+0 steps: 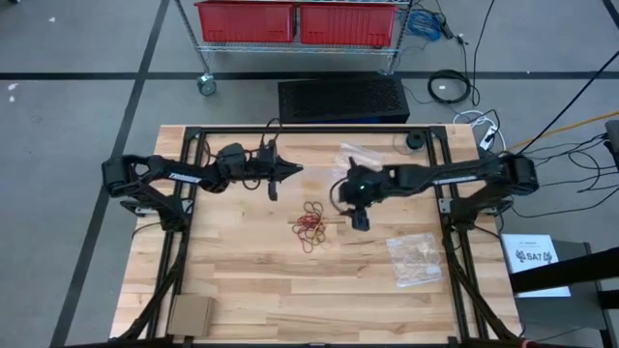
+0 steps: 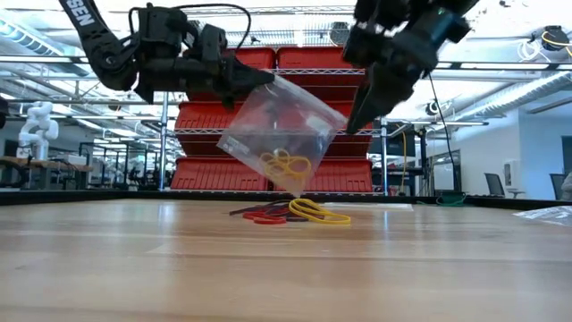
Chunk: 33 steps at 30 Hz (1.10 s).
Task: Sort rubber bands
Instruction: Put the yellow rubber band into the top left transparent zip bag
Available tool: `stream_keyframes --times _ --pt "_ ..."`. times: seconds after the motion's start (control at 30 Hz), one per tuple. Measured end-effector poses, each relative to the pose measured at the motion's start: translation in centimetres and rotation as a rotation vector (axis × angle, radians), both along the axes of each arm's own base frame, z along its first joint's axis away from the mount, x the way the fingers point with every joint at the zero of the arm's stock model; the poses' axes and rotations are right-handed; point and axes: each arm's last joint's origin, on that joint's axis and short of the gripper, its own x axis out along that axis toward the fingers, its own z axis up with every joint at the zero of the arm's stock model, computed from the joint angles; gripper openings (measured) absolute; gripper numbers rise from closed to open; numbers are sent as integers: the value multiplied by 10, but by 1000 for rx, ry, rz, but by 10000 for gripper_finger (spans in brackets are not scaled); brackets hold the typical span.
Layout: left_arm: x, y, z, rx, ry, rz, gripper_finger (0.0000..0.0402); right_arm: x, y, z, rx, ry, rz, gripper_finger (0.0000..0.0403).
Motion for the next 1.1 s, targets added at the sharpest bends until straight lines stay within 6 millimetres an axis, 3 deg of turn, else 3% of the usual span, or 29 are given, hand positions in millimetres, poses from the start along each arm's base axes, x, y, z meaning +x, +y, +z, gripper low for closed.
stream_keyframes --times 0.37,0.73,0.9,1.1 --pt "-13 7 15 32 -19 -1 0 37 -2 -70 -51 75 75 225" --pt "-14 8 13 39 0 5 0 49 -2 -98 -65 71 108 229" --pt "-14 8 13 39 1 7 0 52 -2 -101 -78 52 119 173" --pt "-14 8 13 37 5 8 0 54 1 -101 -121 46 118 28"
